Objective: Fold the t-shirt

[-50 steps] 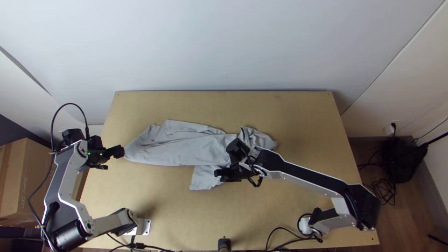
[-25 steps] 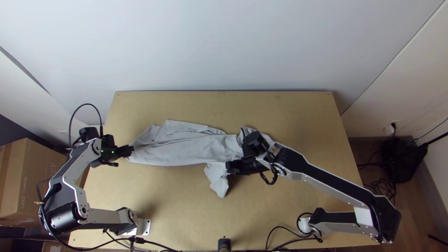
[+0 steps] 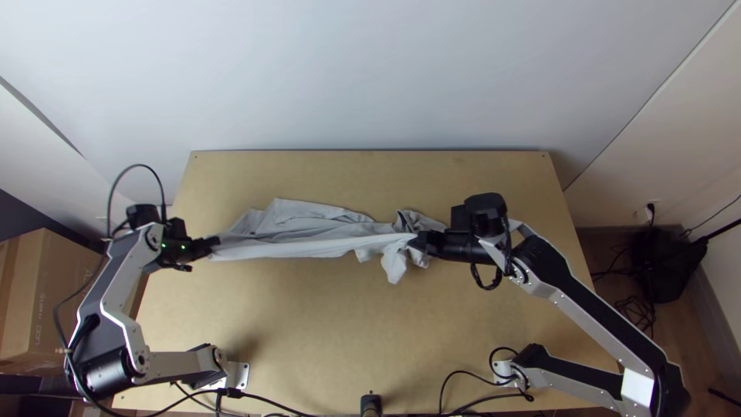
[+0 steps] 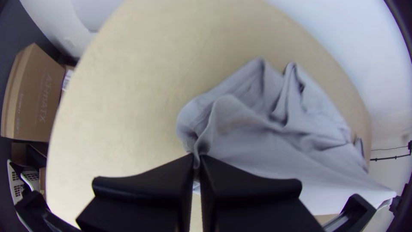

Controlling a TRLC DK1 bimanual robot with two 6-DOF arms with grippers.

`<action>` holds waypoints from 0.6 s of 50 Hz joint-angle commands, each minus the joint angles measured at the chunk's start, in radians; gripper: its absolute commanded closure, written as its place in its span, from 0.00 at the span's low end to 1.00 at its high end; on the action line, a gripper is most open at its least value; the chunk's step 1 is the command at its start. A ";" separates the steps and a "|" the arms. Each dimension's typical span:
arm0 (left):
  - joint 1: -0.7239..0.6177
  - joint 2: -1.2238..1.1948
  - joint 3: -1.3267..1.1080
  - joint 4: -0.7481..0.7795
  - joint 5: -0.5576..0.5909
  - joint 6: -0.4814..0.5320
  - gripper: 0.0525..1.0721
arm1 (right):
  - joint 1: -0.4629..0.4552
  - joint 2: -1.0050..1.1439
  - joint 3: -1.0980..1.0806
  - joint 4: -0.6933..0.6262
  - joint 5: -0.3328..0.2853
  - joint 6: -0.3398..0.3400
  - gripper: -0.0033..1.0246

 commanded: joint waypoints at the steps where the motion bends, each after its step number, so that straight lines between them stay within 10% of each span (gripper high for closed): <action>1: 0.001 -0.097 0.152 -0.068 -0.003 -0.035 0.97 | -0.037 -0.066 -0.020 0.009 0.024 -0.020 0.97; 30: -0.165 -0.169 0.868 -0.268 -0.015 -0.262 0.98 | -0.295 -0.096 0.310 0.235 0.218 -0.556 0.97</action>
